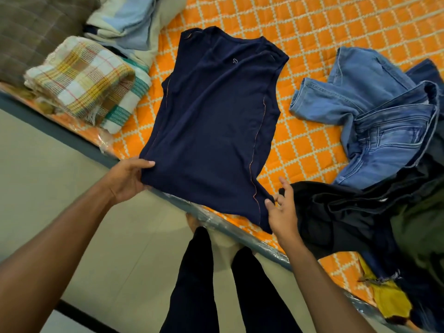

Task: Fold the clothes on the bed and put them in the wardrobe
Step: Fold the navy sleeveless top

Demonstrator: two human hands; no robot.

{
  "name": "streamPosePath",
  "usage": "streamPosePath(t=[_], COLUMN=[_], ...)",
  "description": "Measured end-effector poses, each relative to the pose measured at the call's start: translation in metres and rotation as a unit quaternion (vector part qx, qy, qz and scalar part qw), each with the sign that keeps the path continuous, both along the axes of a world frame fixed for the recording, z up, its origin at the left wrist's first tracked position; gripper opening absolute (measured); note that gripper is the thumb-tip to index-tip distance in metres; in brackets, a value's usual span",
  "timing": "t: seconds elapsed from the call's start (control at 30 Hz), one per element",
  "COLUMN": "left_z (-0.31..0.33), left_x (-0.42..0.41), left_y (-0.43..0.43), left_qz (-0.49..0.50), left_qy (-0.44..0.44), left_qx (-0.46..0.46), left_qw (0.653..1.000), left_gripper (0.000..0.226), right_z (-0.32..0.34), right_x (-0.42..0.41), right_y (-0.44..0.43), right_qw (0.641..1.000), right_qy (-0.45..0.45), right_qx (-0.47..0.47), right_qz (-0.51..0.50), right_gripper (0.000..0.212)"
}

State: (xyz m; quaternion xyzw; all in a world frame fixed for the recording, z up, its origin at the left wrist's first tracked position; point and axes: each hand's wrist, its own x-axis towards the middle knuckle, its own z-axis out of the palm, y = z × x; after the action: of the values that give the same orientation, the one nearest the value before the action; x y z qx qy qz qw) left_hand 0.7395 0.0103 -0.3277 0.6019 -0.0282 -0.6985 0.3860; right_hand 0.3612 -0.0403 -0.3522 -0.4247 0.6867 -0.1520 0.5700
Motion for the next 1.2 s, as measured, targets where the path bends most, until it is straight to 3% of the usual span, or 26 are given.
streamPosePath(t=[0.07,0.17,0.27,0.37,0.47,0.53,0.57,0.63,0.73,0.8,0.83,0.9,0.97,1.03,1.1,1.2], left_z=[0.004,0.009,0.022,0.035,0.041,0.031,0.026,0.015,0.017,0.022,0.024,0.021,0.016,0.004,-0.013,-0.042], left_x=[-0.004,-0.006,-0.006,-0.007,-0.01,-0.017,-0.021,-0.027,-0.029,-0.028,-0.027,-0.025,-0.021,-0.017,-0.009,0.009], left_y=[0.003,0.003,0.007,0.011,0.013,0.02,0.024,0.038,0.046,0.04,0.035,0.012,-0.027,-0.076,-0.133,-0.221], left_qz=[-0.09,-0.271,-0.361,-0.24,-0.026,-0.031,-0.107,-0.261,-0.353,-0.397,-0.437,-0.466,-0.414,-0.358,-0.36,-0.326], left_qy=[-0.019,-0.083,-0.151,-0.164,-0.053,-0.07,-0.119,-0.178,-0.198,-0.223,-0.273,-0.408,-0.501,-0.549,-0.595,-0.656], left_qx=[0.036,0.078,0.072,0.005,-0.031,0.037,0.088,0.193,0.264,0.261,0.245,0.185,0.094,-0.027,-0.135,-0.187], left_qw=[0.995,0.956,0.917,0.957,0.998,0.996,0.983,0.929,0.876,0.851,0.821,0.763,0.755,0.755,0.706,0.655], left_gripper=[0.073,0.064,0.069,0.081,0.082,0.055,0.042,0.042,0.053,0.062,0.062,0.045,0.029,0.03,0.045,0.051], right_z=[0.002,0.019,0.037,0.048,0.048,0.046,0.041,0.039,0.045,0.059,0.066,0.065,0.051,0.032,0.008,-0.018], right_x=[0.001,0.0,-0.008,-0.016,-0.014,-0.01,-0.011,-0.015,-0.022,-0.02,-0.015,-0.002,0.021,0.05,0.083,0.128], right_y=[0.001,0.002,0.007,0.011,0.006,0.003,0.002,0.001,0.003,0.005,0.003,-0.017,-0.05,-0.091,-0.14,-0.224], right_qw=[1.0,0.998,0.964,0.952,0.989,0.994,0.997,0.981,0.905,0.856,0.853,0.886,0.932,0.957,0.942,0.893], right_qy=[-0.006,0.034,0.16,0.12,-0.034,-0.009,0.037,0.15,0.272,0.347,0.361,0.339,0.266,0.196,0.174,0.22], right_qx=[0.0,-0.014,-0.153,-0.256,-0.132,-0.076,-0.06,0.012,0.13,0.105,0.081,0.031,-0.022,-0.109,-0.227,-0.35], right_qz=[-0.013,0.046,0.146,0.114,-0.059,-0.079,-0.033,0.121,0.301,0.368,0.369,0.316,0.244,0.184,0.176,0.178], right_gripper=[0.065,0.045,0.03,0.031,0.038,0.041,0.041,0.033,0.034,0.044,0.046,0.044,0.036,0.03,0.032,0.042])
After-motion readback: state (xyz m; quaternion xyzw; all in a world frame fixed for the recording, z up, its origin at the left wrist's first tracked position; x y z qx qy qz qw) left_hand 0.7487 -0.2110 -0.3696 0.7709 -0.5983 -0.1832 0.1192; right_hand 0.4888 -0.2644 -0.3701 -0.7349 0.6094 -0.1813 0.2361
